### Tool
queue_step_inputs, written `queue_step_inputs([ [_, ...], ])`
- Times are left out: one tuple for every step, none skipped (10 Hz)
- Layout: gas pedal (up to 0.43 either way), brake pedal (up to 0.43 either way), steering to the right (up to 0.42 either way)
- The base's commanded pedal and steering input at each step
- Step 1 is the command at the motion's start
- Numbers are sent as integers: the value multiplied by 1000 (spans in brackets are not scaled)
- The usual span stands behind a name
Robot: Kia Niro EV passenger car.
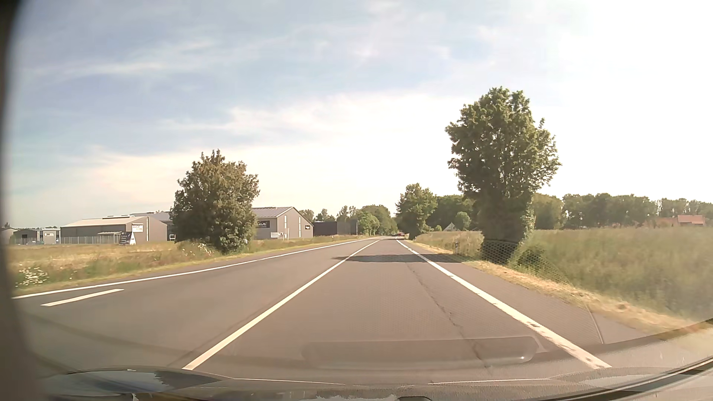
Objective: Follow the waypoints while adhering to traffic rules and regulations
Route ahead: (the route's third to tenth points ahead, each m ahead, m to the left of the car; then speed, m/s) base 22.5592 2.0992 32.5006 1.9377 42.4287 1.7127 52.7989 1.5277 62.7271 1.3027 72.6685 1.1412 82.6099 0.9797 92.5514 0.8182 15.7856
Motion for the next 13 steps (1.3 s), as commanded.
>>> queue_step_inputs([
  [189,0,-1],
  [197,0,-1],
  [197,0,-1],
  [228,0,-1],
  [260,0,-1],
  [299,0,-1],
  [311,0,-1],
  [311,0,-1],
  [311,0,-1],
  [311,0,-1],
  [311,0,-1],
  [311,0,-1],
  [311,0,-1],
])
